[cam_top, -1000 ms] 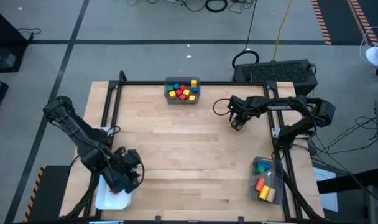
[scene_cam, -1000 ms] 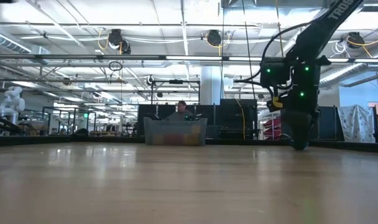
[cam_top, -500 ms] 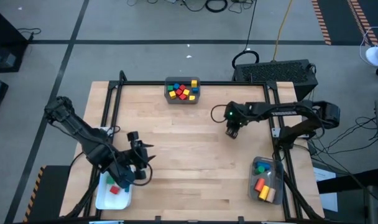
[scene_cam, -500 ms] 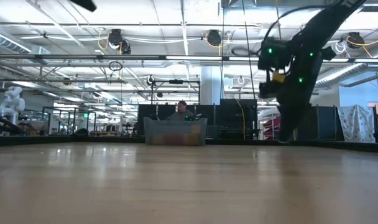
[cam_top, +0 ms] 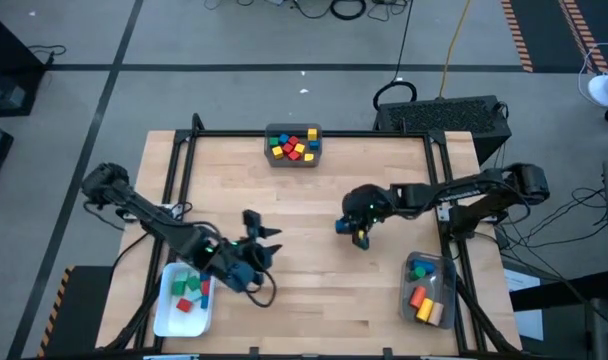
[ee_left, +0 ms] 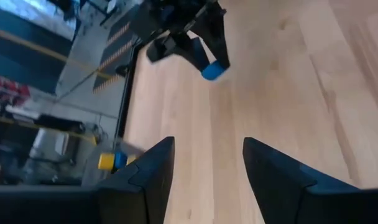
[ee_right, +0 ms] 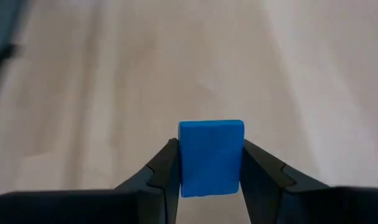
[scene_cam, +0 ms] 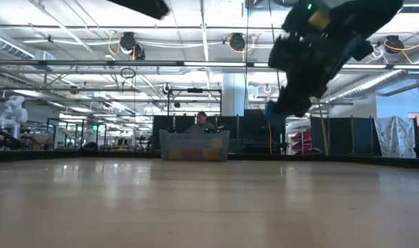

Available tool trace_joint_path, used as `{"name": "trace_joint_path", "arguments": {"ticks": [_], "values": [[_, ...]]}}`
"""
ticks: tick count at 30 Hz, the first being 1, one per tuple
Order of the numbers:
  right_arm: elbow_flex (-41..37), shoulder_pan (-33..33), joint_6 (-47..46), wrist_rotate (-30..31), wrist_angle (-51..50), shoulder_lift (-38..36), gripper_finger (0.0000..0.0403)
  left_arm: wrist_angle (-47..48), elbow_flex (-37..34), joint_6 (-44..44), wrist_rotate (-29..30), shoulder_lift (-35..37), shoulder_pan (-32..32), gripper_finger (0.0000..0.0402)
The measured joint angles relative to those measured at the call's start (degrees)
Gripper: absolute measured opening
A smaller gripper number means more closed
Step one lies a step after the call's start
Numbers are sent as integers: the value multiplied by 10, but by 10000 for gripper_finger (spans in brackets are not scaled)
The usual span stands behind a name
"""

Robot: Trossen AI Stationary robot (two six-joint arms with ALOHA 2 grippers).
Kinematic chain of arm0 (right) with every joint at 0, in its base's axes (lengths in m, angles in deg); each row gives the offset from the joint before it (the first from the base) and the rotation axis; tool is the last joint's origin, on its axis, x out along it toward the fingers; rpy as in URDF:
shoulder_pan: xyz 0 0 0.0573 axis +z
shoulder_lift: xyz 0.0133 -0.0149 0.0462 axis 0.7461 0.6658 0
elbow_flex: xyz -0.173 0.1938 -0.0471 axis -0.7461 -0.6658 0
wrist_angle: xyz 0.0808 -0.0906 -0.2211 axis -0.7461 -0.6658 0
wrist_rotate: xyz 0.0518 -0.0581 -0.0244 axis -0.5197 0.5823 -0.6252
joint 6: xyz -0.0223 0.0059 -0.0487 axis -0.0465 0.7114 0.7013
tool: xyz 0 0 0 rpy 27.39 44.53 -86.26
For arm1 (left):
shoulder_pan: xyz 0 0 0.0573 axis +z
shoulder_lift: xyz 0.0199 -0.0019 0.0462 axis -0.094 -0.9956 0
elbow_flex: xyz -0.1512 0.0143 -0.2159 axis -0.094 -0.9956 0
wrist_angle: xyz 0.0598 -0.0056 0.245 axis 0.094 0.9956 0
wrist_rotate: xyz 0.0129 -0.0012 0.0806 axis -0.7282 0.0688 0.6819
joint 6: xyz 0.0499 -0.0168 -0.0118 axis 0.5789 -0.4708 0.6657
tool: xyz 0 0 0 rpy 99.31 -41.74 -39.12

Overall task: Sort blocks by size
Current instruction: Put the blue half circle block into the white bin

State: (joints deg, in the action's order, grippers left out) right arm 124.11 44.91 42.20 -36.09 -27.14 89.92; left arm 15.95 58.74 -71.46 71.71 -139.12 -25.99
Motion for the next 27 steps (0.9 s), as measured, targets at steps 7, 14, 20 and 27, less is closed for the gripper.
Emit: {"name": "trace_joint_path", "arguments": {"ticks": [7, 14, 20, 27], "values": [[1, 62, 0, -7, 59, 9, 115, -140, 0, 117, -66, -76, 46, 193], [1, 89, 2, -6, 84, 41, 116, -214, 0, 121, -140, -127, 85, 193], [17, 92, 1, -24, 106, 88, 116, -278, -1, 162, -199, -163, 108, 193], [64, 95, 15, -39, 111, 133, 116, -292, -1, 161, -264, -175, 122, 193]]}}
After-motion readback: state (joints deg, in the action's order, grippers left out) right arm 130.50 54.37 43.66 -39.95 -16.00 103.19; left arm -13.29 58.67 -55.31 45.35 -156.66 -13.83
